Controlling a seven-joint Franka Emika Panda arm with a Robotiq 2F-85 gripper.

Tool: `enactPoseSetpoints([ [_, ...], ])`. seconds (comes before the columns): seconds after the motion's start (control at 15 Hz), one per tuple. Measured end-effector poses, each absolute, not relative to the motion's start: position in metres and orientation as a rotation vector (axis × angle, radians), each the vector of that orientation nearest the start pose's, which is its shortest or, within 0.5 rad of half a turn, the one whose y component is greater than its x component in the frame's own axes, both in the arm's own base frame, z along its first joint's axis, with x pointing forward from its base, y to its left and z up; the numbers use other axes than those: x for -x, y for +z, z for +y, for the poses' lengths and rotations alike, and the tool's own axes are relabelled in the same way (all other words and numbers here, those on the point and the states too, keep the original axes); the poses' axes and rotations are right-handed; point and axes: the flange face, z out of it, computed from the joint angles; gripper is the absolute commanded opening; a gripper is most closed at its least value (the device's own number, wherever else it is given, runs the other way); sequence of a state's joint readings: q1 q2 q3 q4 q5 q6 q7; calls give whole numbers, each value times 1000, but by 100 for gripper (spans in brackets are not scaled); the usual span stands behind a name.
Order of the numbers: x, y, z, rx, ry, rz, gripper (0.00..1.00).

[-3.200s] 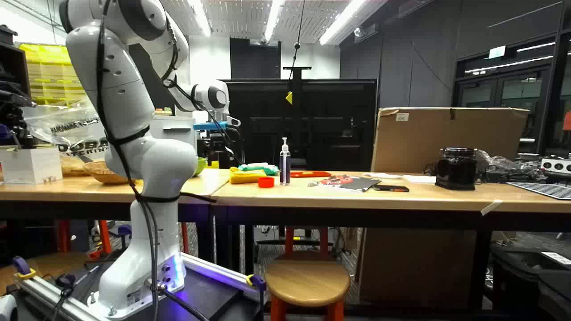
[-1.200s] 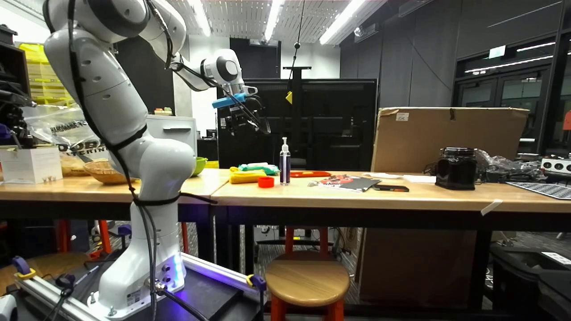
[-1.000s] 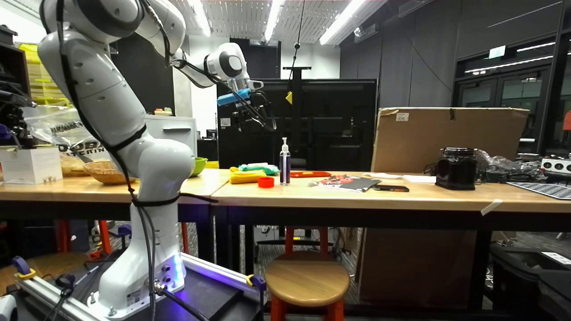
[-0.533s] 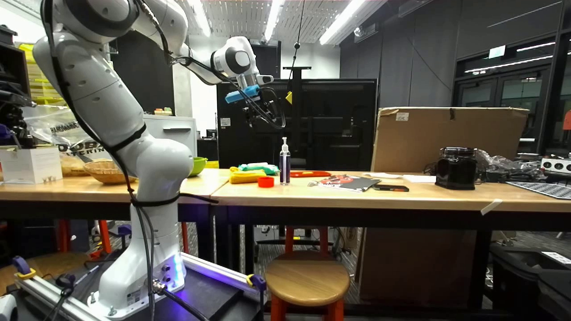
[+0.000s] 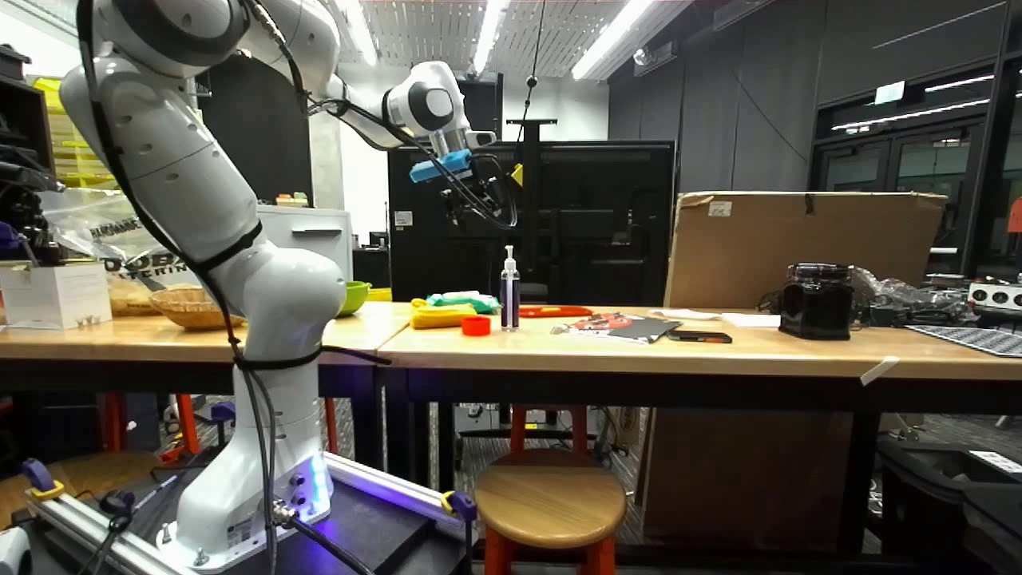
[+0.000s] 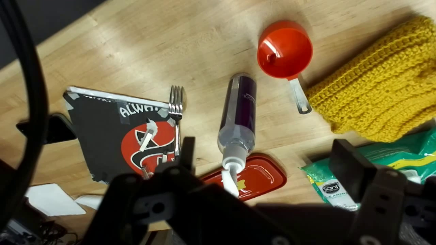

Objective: Press down on the pump bottle.

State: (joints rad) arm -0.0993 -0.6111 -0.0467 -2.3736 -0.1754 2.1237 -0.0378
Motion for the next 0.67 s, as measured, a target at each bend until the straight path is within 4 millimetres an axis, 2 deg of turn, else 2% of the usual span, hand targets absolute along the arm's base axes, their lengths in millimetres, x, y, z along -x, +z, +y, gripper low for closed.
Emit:
enactPoseSetpoints([
  [0.4,-399,589,-70,3264,-599,16,21],
  [0.6,-401,594,-71,3265,-612,11,1],
  [0.67,-402,595,-71,3265,-613,13,0],
])
